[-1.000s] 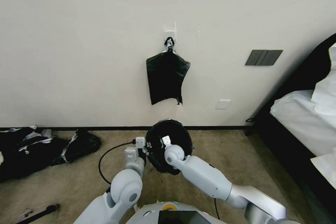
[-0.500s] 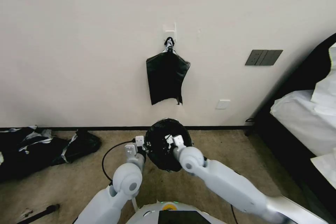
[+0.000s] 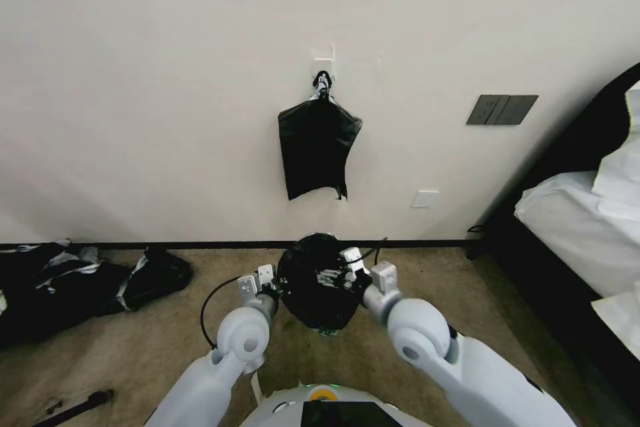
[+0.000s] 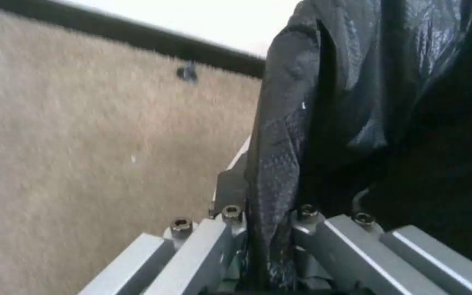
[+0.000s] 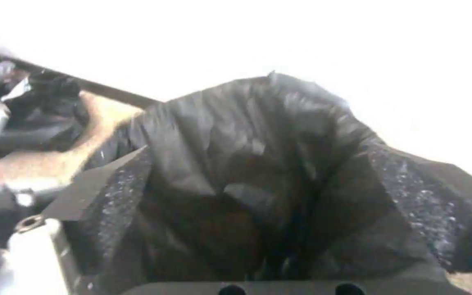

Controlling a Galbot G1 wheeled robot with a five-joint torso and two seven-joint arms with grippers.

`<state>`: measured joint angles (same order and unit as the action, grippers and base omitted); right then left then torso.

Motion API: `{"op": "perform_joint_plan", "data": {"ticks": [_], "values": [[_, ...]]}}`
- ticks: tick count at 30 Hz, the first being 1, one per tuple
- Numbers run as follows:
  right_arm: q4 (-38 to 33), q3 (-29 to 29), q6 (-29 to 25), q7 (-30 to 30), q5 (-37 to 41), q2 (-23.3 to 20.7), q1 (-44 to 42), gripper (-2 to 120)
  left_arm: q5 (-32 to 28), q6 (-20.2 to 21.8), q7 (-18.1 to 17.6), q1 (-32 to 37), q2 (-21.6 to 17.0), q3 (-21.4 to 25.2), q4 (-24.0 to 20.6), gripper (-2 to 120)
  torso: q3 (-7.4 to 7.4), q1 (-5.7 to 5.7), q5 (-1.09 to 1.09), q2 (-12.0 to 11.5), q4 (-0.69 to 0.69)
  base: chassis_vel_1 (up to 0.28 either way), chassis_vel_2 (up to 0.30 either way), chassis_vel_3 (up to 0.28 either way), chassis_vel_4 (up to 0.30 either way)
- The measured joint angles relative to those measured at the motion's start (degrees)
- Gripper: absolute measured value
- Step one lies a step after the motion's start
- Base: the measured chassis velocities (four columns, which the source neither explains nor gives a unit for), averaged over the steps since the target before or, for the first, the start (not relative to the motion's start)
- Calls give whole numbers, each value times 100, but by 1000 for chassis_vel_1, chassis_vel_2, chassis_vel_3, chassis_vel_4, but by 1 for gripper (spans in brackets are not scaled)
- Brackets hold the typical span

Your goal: Place a trash bag onto the trash bin.

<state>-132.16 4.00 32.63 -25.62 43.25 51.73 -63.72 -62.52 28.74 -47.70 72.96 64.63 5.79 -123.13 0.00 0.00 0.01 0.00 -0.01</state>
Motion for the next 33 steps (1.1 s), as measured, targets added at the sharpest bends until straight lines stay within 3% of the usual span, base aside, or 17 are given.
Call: {"op": "perform_joint_plan", "data": {"ticks": [12, 29, 31, 33], "values": [[-257, -662, -132, 36, -213, 322, -644, 100, -292, -42, 205, 125, 172, -29, 480, 1, 0, 0, -2, 0, 2, 0, 0, 0, 0], [-266, -790, -168, 42, -251, 384, -857, 100, -225, 130, 225, 129, 233, -63, 705, 1, 0, 0, -2, 0, 2, 0, 0, 0, 0], [-266, -798, -168, 42, -248, 381, -857, 100, -221, 152, 224, 121, 234, -67, 677, 3, 0, 0, -2, 0, 1, 0, 0, 0, 0], [-267, -822, -168, 42, -241, 377, -859, 100, -176, 182, 236, 118, 234, -69, 620, 13, 0, 0, -2, 0, 1, 0, 0, 0, 0]]}}
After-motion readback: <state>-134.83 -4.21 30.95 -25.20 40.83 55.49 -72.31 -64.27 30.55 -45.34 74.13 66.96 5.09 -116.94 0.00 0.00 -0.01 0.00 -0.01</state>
